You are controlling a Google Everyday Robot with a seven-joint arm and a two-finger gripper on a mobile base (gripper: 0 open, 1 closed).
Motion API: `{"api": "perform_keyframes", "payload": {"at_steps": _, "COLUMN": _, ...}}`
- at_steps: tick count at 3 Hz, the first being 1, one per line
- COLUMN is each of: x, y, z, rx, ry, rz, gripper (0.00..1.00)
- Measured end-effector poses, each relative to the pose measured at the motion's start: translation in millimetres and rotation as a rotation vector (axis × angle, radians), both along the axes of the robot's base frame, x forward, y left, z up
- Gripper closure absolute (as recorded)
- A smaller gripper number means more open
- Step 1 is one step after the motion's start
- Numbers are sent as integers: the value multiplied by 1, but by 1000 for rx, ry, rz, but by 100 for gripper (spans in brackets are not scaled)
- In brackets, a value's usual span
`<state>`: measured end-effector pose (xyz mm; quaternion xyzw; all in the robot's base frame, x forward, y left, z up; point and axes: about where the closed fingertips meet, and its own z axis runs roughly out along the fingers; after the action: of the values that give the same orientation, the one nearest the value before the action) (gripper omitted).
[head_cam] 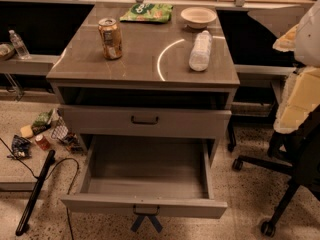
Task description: Place blue plastic bottle into middle drawer
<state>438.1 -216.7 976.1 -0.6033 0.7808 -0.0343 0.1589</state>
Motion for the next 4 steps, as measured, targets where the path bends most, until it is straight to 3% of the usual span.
{"api": "perform_keyframes", "payload": {"at_steps": 1, "x": 0, "y": 0, "z": 0, "rx": 0, "ry": 0, "rz": 0, "gripper": 0}}
{"api": "perform_keyframes", "payload": {"at_steps": 2, "x": 16, "y": 4, "z": 0, "rx": 79, "ry": -22, "rz": -20, "gripper": 0}}
{"api": "perform_keyframes", "payload": {"at_steps": 3, "x": 90, "y": 13, "z": -25, "rx": 257, "ry": -29, "rz": -68, "gripper": 0}}
{"api": "perform_keyframes", "payload": {"at_steps": 4, "x": 156, "y": 19, "z": -48, "rx": 393, "ry": 3, "rz": -173, "gripper": 0}}
